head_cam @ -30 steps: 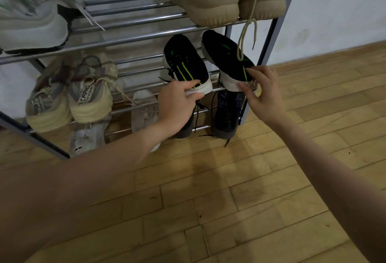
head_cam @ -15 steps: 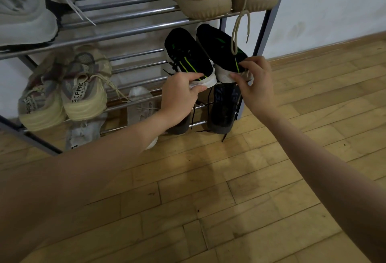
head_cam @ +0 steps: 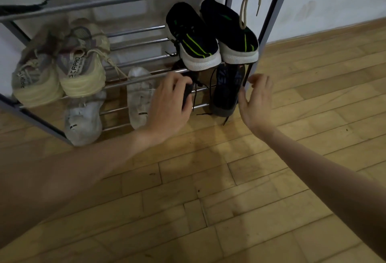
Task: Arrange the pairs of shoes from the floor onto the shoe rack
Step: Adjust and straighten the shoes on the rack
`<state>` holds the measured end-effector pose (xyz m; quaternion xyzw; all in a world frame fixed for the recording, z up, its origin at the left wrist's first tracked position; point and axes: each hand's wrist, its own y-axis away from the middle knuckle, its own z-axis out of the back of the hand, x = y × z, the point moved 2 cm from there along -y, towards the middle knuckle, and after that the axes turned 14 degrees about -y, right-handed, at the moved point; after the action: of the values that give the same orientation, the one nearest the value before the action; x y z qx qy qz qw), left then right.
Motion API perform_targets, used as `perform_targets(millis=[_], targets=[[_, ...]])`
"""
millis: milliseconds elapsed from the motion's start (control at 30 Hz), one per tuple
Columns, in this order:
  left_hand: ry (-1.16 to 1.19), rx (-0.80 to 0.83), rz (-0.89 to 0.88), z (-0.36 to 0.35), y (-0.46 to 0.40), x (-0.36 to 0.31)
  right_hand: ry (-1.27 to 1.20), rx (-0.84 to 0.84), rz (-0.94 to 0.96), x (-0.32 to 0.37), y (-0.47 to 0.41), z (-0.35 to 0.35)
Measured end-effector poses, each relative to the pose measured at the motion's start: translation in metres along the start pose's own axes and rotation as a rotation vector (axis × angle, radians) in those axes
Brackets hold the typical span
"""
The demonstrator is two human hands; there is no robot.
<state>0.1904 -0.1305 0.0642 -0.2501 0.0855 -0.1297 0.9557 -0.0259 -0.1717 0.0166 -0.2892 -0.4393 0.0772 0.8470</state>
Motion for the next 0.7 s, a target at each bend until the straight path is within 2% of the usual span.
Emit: perform_targets(millis=[67, 133, 333, 533, 700], targets=[[-0.066, 0.111, -0.009, -0.017, 0.017, 0.012, 0.033, 0.173, -0.100, -0.012, 0.017, -0.013], [-0.083, 0.210, 0.042, -0.034, 0.023, 0.026, 0.065, 0.270, -0.240, -0.017, 0.027, -0.025], [-0.106, 0.414, 0.126, -0.066, 0.023, 0.042, 0.058, 0.285, -0.500, -0.011, 0.026, -0.057], [-0.178, 0.374, 0.130, -0.076, 0.019, 0.045, 0.318, 0.296, -0.554, -0.013, 0.012, -0.077], [-0.138, 0.337, 0.099, -0.070, 0.007, 0.052, 0.198, 0.301, -0.567, -0.019, 0.007, -0.066]])
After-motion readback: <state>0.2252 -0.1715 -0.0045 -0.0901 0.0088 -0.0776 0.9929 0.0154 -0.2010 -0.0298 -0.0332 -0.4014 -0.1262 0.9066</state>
